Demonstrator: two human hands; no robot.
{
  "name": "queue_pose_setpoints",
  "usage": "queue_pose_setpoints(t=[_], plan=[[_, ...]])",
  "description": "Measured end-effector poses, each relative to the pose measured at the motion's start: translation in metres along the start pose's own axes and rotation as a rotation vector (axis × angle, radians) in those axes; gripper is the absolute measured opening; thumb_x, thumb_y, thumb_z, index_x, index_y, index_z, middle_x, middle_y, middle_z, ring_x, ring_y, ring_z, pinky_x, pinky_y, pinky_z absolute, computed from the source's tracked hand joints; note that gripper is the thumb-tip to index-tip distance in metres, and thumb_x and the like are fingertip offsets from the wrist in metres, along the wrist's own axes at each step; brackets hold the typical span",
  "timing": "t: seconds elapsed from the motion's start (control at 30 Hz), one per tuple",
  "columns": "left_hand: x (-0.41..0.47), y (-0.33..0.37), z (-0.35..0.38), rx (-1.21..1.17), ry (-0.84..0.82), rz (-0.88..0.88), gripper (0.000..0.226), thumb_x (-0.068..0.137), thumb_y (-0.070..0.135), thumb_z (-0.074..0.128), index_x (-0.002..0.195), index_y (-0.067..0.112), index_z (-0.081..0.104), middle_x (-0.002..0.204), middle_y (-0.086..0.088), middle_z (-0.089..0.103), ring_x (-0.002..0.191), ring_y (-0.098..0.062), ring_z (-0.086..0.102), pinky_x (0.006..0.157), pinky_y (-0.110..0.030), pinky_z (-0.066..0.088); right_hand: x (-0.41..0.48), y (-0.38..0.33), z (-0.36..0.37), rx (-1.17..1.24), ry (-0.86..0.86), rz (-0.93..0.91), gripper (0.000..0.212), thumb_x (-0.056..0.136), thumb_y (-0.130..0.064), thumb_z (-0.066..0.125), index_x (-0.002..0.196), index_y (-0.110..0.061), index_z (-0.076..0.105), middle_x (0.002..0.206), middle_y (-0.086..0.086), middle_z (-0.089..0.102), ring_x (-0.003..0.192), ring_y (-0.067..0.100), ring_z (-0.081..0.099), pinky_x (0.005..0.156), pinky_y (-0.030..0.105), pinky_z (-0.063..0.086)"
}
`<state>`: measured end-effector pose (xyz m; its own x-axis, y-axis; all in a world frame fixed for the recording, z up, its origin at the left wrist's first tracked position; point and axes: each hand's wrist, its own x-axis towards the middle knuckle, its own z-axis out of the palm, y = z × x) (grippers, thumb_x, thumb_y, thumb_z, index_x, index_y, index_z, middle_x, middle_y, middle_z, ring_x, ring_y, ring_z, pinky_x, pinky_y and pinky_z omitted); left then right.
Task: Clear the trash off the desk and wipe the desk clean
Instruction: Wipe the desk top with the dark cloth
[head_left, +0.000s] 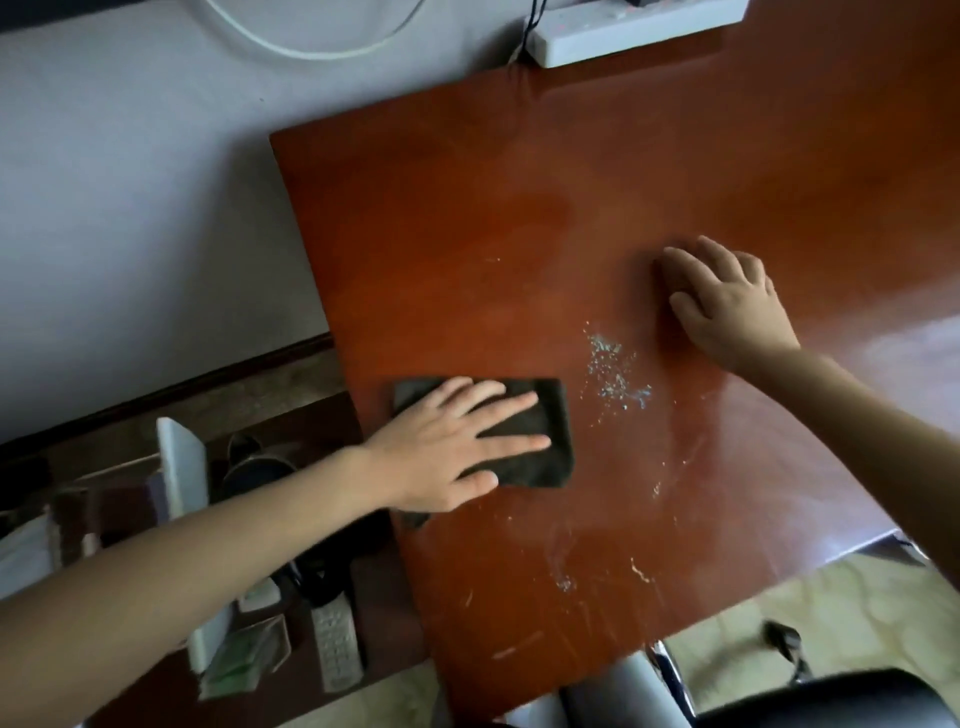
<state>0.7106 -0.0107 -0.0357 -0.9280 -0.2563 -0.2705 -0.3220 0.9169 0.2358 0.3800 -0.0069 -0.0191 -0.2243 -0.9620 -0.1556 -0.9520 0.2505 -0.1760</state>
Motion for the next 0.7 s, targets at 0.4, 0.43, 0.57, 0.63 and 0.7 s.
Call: queue_pose_setpoints(t=[0.4, 0.43, 0.57, 0.63, 0.7], plan=[[0.01, -0.061, -0.026, 0.078, 0.063, -0.463, 0.053, 0.098, 0.037, 0.022, 0.147, 0.039, 0.002, 0.158, 0.0, -0.001, 0.142, -0.024, 0.009, 0.111, -0.047, 0.014, -0.091, 0.031, 0.011, 0.042, 0.061, 0.068, 0.049, 0.093, -0.031, 0.043, 0.142, -0.026, 0.036, 0.151, 0.01, 0.027, 0.13, 0.039, 0.025, 0.108, 0.05, 0.022], [0.008, -0.067, -0.028, 0.037, 0.069, -0.516, 0.053, 0.099, 0.035, 0.025, 0.147, 0.039, 0.002, 0.158, 0.001, -0.001, 0.142, -0.023, 0.007, 0.112, -0.047, 0.012, -0.096, 0.032, 0.013, 0.031, 0.054, 0.068, 0.049, 0.094, -0.029, 0.045, 0.141, -0.027, 0.036, 0.151, 0.009, 0.027, 0.131, 0.038, 0.025, 0.108, 0.049, 0.022], [-0.001, -0.046, -0.016, -0.03, 0.068, -0.505, 0.056, 0.098, 0.03, 0.031, 0.146, 0.042, 0.006, 0.158, 0.005, -0.002, 0.142, -0.019, 0.001, 0.112, -0.049, 0.007, -0.116, 0.035, 0.028, -0.026, 0.038, 0.047, 0.049, 0.095, -0.029, 0.044, 0.143, -0.026, 0.034, 0.152, 0.009, 0.025, 0.134, 0.035, 0.023, 0.11, 0.047, 0.019], [-0.012, -0.026, -0.009, -0.064, 0.055, -0.485, 0.058, 0.097, 0.027, 0.033, 0.146, 0.043, 0.007, 0.158, 0.007, -0.004, 0.142, -0.016, -0.002, 0.113, -0.048, 0.004, -0.119, 0.034, 0.032, -0.018, 0.048, 0.053, 0.049, 0.096, -0.03, 0.041, 0.144, -0.026, 0.033, 0.153, 0.009, 0.025, 0.135, 0.034, 0.022, 0.111, 0.047, 0.017], [-0.021, -0.004, -0.005, -0.092, 0.051, -0.461, 0.058, 0.097, 0.026, 0.034, 0.146, 0.043, 0.008, 0.157, 0.008, -0.005, 0.142, -0.014, -0.005, 0.113, -0.047, 0.001, -0.12, 0.032, 0.033, 0.004, 0.054, 0.064, 0.048, 0.096, -0.031, 0.04, 0.143, -0.027, 0.033, 0.153, 0.008, 0.024, 0.136, 0.034, 0.021, 0.112, 0.049, 0.017]])
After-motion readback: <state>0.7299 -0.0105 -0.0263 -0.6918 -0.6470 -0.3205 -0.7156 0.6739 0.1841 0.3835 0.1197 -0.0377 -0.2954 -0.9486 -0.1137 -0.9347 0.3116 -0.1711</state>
